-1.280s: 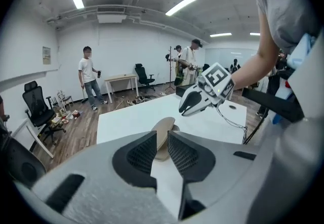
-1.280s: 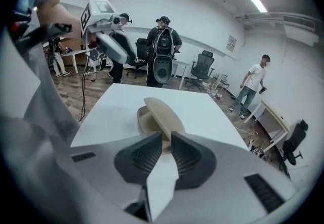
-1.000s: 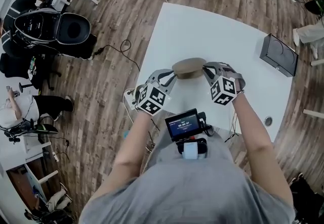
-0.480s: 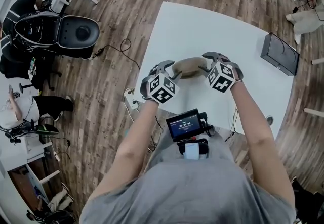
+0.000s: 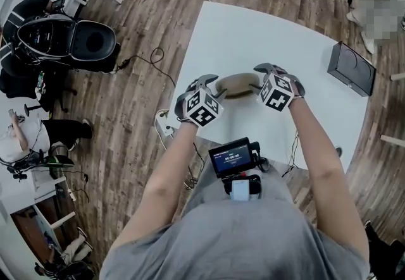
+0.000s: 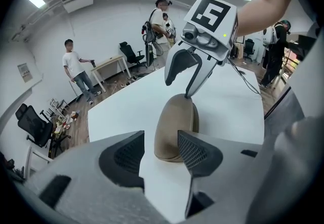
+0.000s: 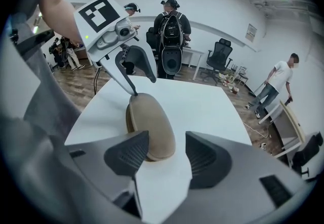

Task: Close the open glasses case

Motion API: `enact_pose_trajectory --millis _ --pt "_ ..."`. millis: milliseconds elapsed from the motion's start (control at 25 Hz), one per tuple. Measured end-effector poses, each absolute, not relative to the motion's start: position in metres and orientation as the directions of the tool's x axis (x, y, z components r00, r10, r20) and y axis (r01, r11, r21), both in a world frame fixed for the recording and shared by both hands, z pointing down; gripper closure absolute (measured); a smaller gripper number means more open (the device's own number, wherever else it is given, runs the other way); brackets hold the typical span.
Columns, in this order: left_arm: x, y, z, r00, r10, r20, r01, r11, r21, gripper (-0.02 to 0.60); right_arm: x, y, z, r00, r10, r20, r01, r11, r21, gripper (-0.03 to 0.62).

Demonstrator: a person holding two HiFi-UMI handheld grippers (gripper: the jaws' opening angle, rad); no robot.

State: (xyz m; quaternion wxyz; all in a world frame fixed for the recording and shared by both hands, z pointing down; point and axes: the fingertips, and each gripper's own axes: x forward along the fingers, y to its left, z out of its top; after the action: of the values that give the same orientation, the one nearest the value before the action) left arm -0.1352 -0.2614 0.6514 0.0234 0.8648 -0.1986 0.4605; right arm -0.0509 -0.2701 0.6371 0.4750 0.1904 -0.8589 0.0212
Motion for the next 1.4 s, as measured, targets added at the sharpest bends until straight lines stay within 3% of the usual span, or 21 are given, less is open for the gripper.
enact_pose_trajectory --millis 440,1400 --pt "-0.136 -0.242 0.677 0.462 -0.290 0.838 -0.304 -0.940 -0.158 0.381 -0.056 -0.246 0.665 -0.410 -0.279 0.868 -0.269 0.947 0.177 0.376" --pt "-0.136 -0.240 0.684 0.442 -0.311 0.841 -0.274 -0.940 -0.203 0.377 -0.058 -0.244 0.673 -0.378 -0.302 0.875 -0.273 0.940 0.207 0.373"
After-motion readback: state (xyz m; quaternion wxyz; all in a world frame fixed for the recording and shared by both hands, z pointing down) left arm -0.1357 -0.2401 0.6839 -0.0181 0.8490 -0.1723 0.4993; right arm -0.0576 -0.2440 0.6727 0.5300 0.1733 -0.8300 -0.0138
